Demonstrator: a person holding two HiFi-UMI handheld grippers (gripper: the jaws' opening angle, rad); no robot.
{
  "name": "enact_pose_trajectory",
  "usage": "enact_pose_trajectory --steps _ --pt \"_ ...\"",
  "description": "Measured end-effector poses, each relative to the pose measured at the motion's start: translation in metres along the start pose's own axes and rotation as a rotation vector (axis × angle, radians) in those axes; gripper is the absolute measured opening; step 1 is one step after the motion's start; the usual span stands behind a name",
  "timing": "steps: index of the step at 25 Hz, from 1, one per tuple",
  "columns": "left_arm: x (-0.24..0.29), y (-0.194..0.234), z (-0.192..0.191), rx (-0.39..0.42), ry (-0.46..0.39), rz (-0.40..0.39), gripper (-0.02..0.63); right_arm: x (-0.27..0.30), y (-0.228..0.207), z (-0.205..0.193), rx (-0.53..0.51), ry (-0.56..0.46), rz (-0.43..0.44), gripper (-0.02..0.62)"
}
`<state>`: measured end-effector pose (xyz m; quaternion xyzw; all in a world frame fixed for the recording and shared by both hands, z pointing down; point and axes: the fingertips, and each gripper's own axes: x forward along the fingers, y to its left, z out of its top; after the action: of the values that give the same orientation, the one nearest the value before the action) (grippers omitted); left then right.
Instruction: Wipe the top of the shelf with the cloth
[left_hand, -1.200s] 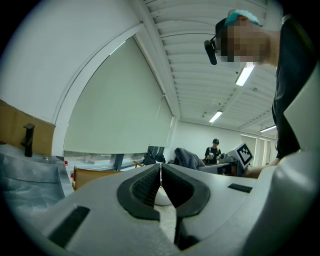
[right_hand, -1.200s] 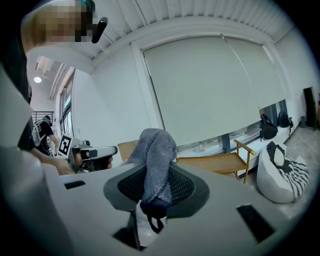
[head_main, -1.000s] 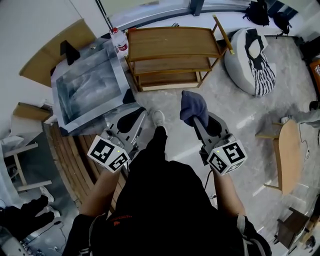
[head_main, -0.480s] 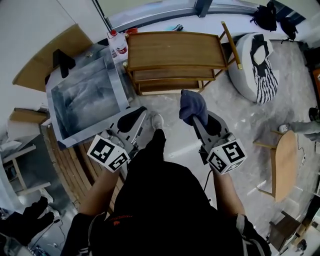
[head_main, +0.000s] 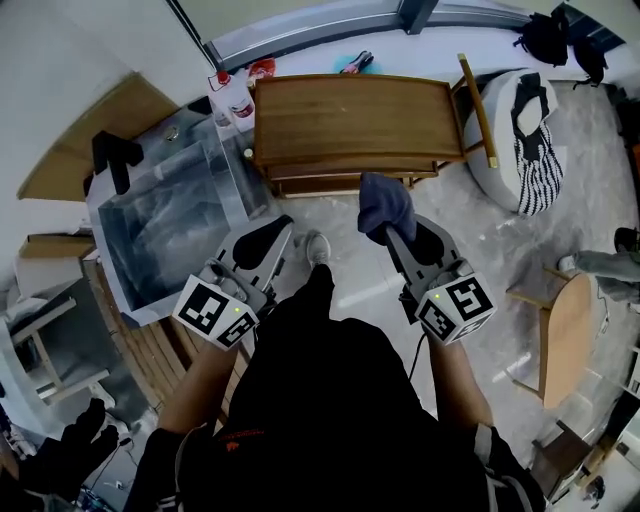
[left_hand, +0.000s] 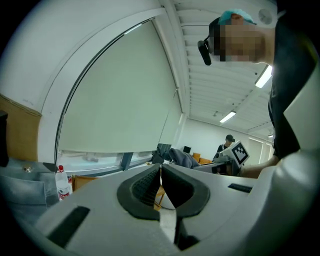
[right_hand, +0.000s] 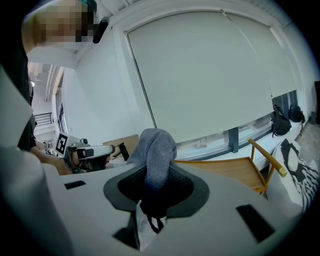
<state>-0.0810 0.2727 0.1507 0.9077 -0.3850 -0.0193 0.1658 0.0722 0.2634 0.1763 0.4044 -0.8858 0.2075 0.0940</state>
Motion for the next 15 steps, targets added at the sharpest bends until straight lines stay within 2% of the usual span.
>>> enact_pose_trajectory --steps 5,15 --pt "0.020 0.028 0.013 0.018 0.001 0.008 0.025 0.033 -0.015 0.015 0.000 0.020 0.011 0.097" --pt "0.046 0.067 0.017 0.002 0.001 0.033 0.025 0.077 -0.038 0.032 -0.008 0.056 0.030 0.097"
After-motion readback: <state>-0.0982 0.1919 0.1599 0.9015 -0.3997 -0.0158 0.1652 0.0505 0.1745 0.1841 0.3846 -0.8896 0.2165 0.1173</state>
